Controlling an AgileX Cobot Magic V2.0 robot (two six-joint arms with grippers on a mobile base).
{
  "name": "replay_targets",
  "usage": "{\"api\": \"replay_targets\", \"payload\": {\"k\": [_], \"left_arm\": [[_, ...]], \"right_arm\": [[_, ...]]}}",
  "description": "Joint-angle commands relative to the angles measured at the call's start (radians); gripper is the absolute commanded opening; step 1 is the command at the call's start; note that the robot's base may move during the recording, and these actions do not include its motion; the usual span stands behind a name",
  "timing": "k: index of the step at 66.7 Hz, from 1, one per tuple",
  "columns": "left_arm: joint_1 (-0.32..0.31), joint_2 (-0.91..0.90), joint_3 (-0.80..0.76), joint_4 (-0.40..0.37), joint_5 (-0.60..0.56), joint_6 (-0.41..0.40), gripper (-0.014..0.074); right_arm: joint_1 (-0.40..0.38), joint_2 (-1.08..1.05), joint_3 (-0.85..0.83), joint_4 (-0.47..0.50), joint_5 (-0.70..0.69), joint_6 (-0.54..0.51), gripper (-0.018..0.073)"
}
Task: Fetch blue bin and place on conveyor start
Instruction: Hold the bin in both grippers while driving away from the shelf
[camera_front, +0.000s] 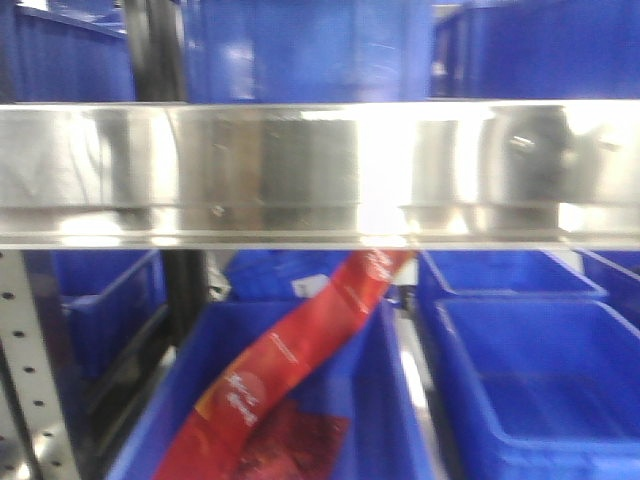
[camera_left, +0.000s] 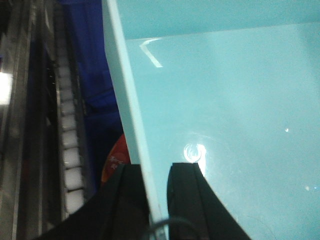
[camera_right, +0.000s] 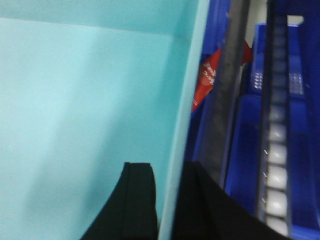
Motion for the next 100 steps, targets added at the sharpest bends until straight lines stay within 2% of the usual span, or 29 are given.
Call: {"api": "replay_targets", "payload": {"k": [1, 100], "left_arm": [[-0.005, -0.014, -0.009, -0.007, -0.033, 0.022, -0.0111], [-0.005, -0.014, -0.009, -0.007, -0.033, 0.022, -0.0111]], "right_arm": [[-0.007, -0.015, -0.009, -0.028, -0.06, -0.024, -0.0151], [-0.007, -0.015, -0.009, -0.028, -0.076, -0.024, -0.0151]]}}
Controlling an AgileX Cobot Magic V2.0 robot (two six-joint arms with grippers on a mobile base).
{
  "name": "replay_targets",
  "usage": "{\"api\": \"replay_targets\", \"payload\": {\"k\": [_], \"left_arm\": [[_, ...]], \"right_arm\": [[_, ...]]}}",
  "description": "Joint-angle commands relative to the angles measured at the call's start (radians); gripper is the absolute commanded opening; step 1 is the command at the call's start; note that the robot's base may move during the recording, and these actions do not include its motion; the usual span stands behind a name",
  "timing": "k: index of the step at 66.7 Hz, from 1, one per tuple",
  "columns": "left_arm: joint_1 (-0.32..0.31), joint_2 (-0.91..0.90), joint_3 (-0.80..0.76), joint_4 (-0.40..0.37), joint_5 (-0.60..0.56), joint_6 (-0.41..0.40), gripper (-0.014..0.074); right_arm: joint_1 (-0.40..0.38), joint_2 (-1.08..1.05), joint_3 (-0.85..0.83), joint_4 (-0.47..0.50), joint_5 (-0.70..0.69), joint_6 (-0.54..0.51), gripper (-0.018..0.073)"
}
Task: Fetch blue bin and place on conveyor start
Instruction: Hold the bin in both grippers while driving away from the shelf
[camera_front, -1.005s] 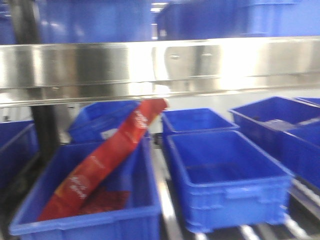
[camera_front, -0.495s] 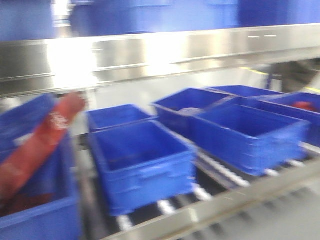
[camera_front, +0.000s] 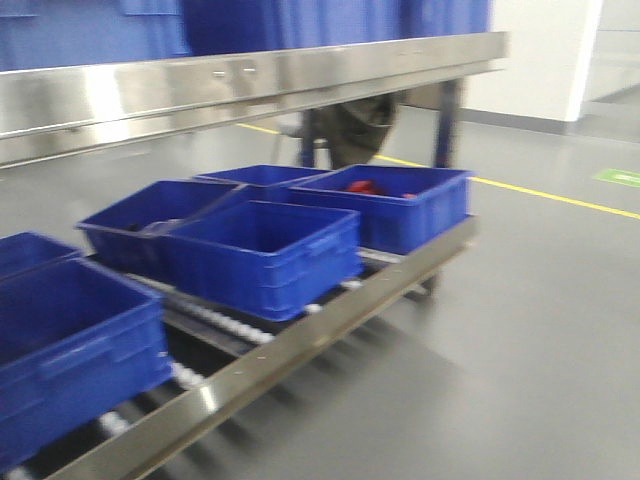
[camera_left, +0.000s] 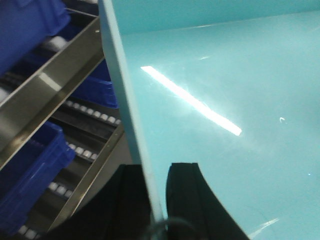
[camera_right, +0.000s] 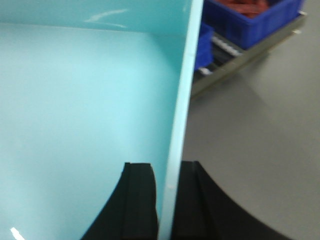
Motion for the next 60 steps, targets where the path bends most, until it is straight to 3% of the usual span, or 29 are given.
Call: {"api": "replay_targets", "payload": {"k": [1, 60], "left_arm": [[-0.005, -0.016, -0.009, -0.004, -0.033, 0.022, -0.0111], [-0.005, -0.016, -0.009, -0.004, -0.033, 0.022, -0.0111]], "right_arm": [[-0.007, -0.016, -0.009, -0.016, -0.042, -0.016, -0.0151], [-0.007, -0.016, -0.009, -0.016, -0.042, -0.016, -0.0151]]}}
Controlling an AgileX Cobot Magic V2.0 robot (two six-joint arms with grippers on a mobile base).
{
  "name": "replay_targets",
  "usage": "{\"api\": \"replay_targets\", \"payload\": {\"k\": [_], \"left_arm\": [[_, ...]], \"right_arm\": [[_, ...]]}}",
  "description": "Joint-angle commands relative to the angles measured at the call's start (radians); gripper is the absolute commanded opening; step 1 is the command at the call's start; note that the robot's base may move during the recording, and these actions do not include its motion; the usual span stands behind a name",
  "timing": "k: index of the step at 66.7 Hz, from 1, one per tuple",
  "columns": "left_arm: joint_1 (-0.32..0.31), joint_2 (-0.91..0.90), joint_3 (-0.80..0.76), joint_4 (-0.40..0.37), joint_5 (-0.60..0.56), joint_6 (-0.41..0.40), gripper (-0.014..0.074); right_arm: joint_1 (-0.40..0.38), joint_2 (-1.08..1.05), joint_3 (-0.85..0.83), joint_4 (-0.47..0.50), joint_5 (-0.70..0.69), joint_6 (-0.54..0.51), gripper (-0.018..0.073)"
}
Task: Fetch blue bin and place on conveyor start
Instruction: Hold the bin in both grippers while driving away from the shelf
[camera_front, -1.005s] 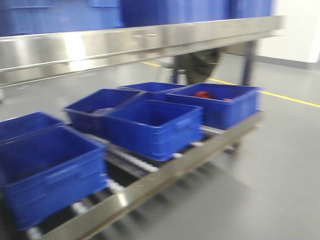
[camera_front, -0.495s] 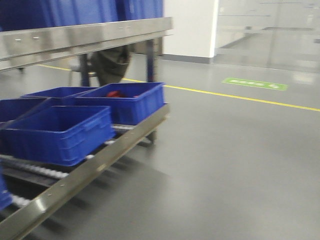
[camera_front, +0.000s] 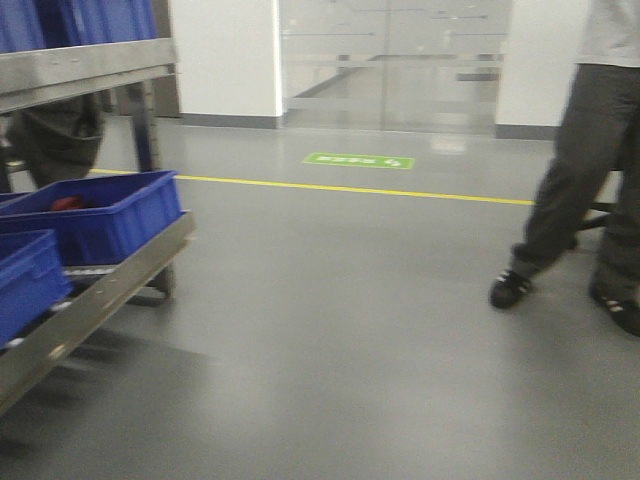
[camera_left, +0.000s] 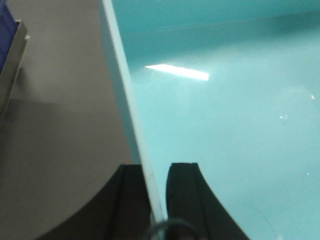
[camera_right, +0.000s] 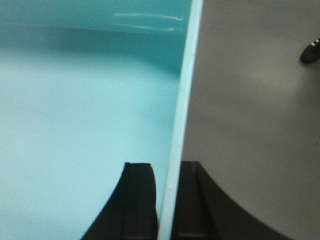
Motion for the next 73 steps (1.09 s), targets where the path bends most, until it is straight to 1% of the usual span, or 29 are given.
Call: {"api": "replay_targets", "payload": {"k": [1, 73], "left_arm": [[-0.005, -0.016, -0.009, -0.002, -0.033, 0.022, -0.0111], [-0.005, -0.016, -0.009, -0.002, -0.033, 0.022, -0.0111]], "right_arm": [[-0.007, -0.016, -0.009, -0.016, -0.042, -0.016, -0.0151], [-0.007, -0.016, -0.009, -0.014, -0.042, -0.016, -0.0151]]}}
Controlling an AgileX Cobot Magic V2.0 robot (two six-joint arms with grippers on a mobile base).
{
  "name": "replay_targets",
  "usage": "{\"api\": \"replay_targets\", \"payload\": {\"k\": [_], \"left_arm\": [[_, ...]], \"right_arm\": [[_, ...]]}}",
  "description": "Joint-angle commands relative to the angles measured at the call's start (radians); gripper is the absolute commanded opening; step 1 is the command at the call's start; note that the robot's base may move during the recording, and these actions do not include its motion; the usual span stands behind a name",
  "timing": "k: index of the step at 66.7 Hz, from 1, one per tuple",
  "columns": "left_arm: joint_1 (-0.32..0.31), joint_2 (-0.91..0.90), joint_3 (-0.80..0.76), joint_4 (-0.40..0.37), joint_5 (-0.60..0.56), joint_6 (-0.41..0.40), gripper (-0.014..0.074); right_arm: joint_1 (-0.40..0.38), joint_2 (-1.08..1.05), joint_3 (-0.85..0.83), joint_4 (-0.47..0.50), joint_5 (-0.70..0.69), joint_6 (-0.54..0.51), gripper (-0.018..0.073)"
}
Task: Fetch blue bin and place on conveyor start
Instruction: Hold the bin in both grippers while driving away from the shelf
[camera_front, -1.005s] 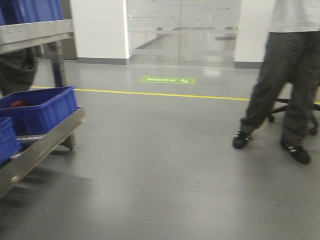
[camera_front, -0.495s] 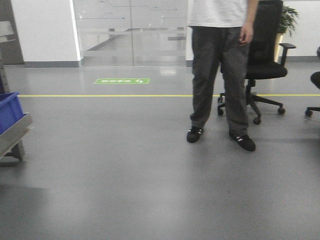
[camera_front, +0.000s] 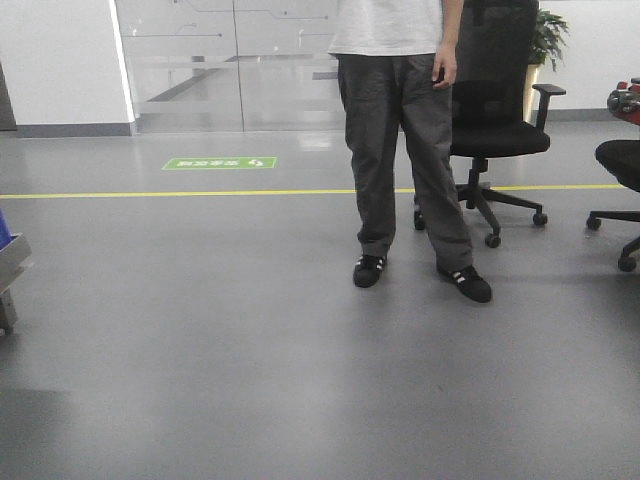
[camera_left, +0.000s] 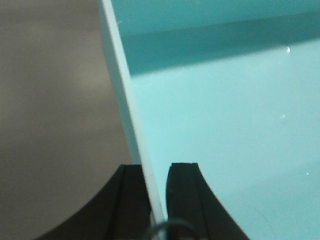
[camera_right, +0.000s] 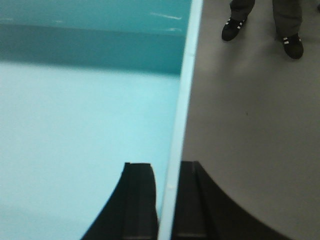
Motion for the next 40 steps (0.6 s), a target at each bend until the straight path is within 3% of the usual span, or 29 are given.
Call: {"api": "replay_targets", "payload": {"k": [1, 40], "left_arm": [[-0.005, -0.016, -0.009, 0.0, -0.033, 0.022, -0.0111], [-0.005, -0.016, -0.009, 0.0, -0.033, 0.022, -0.0111]], "right_arm": [[-0.007, -0.016, -0.009, -0.012, -0.042, -0.016, -0.0151], [-0.007, -0.016, -0.009, -0.012, -0.042, -0.016, -0.0151]]}}
